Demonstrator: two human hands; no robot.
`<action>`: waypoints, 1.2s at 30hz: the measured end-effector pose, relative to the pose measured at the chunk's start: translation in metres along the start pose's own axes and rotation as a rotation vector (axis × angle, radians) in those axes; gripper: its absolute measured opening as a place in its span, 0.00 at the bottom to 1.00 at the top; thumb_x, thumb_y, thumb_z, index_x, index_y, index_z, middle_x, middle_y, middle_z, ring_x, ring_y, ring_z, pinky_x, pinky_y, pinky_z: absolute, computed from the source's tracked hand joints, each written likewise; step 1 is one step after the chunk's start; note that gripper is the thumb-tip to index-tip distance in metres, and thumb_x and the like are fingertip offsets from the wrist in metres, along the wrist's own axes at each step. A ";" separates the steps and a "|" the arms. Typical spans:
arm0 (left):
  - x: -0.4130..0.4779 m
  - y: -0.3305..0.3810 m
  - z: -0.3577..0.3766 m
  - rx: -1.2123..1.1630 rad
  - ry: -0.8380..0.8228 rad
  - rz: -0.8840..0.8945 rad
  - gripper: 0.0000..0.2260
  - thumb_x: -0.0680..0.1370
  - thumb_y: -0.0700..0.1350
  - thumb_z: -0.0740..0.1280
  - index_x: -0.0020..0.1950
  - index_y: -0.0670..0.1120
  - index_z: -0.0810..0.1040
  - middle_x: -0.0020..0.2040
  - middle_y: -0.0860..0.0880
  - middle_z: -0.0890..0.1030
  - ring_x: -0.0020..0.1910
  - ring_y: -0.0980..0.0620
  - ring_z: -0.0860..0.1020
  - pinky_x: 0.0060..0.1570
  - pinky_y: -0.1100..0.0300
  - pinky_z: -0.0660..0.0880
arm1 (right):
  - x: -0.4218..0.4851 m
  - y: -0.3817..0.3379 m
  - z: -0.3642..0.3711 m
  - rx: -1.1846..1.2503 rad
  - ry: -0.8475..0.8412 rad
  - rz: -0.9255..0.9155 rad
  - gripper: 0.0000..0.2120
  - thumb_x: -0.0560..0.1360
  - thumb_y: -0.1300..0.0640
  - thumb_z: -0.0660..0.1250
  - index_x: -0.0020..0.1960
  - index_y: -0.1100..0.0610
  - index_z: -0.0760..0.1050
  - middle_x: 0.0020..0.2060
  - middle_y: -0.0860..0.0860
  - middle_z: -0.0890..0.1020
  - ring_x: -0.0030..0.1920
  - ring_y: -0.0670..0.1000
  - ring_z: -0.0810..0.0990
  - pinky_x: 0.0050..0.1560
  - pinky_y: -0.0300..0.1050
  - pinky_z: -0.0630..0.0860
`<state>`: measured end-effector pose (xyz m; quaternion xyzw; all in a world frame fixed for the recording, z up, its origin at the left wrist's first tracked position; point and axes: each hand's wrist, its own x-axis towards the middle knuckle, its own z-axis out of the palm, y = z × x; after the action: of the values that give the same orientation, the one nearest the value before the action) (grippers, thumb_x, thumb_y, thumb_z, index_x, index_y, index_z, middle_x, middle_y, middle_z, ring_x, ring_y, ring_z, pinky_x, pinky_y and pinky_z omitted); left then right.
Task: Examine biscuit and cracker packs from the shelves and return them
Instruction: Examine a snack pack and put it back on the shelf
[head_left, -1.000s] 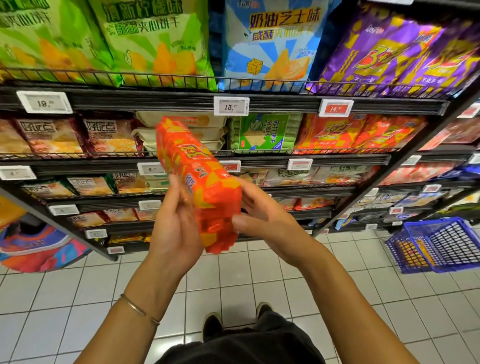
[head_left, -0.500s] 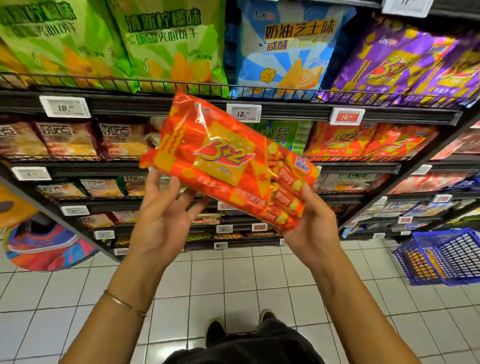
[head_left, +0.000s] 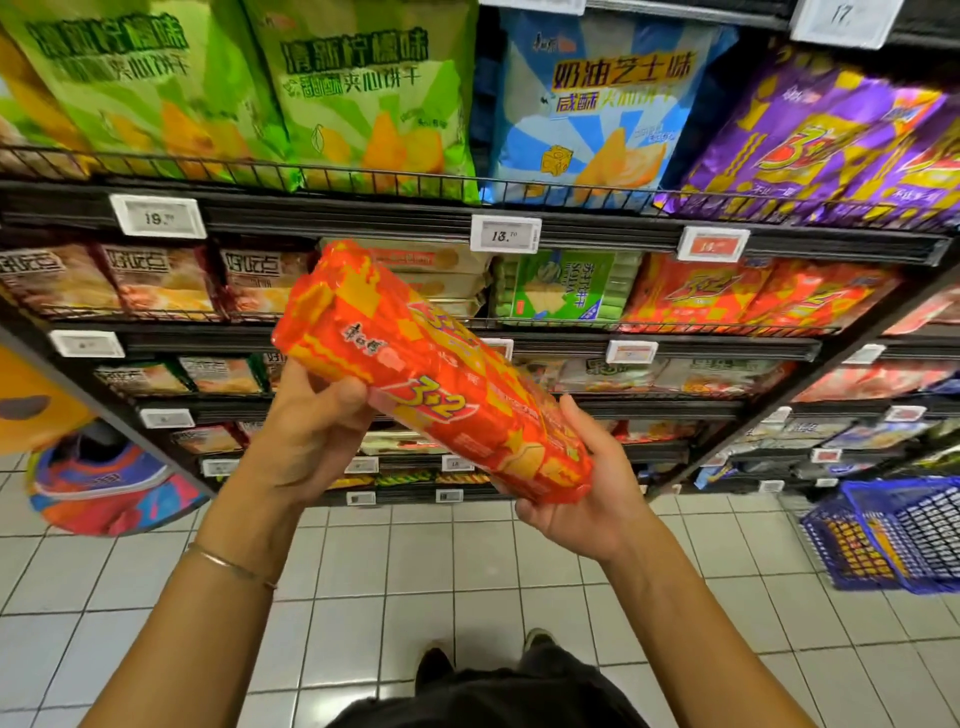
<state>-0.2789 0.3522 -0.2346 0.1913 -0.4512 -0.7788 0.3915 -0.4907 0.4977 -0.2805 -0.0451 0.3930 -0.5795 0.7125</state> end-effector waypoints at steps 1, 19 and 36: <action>0.001 0.001 0.003 -0.004 0.030 0.007 0.48 0.52 0.58 0.89 0.65 0.46 0.71 0.48 0.52 0.86 0.49 0.54 0.84 0.50 0.58 0.82 | 0.001 -0.001 0.000 0.007 -0.030 0.014 0.29 0.73 0.32 0.68 0.57 0.56 0.87 0.48 0.58 0.87 0.40 0.58 0.88 0.30 0.46 0.83; -0.003 -0.006 0.002 -0.194 0.310 -0.151 0.52 0.58 0.65 0.84 0.77 0.51 0.70 0.72 0.45 0.79 0.69 0.42 0.79 0.63 0.31 0.76 | -0.001 -0.010 0.007 0.045 -0.178 -0.073 0.30 0.69 0.42 0.78 0.65 0.58 0.82 0.61 0.65 0.83 0.45 0.59 0.88 0.38 0.47 0.85; -0.003 -0.009 -0.002 -0.304 0.209 -0.137 0.48 0.65 0.65 0.80 0.80 0.53 0.66 0.76 0.45 0.75 0.74 0.39 0.74 0.64 0.33 0.75 | -0.002 -0.029 0.010 -0.028 -0.209 -0.139 0.32 0.76 0.39 0.67 0.71 0.61 0.77 0.59 0.67 0.83 0.47 0.60 0.88 0.42 0.50 0.86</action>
<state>-0.2800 0.3561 -0.2436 0.2402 -0.2713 -0.8387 0.4065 -0.5077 0.4861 -0.2575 -0.1423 0.3207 -0.6140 0.7071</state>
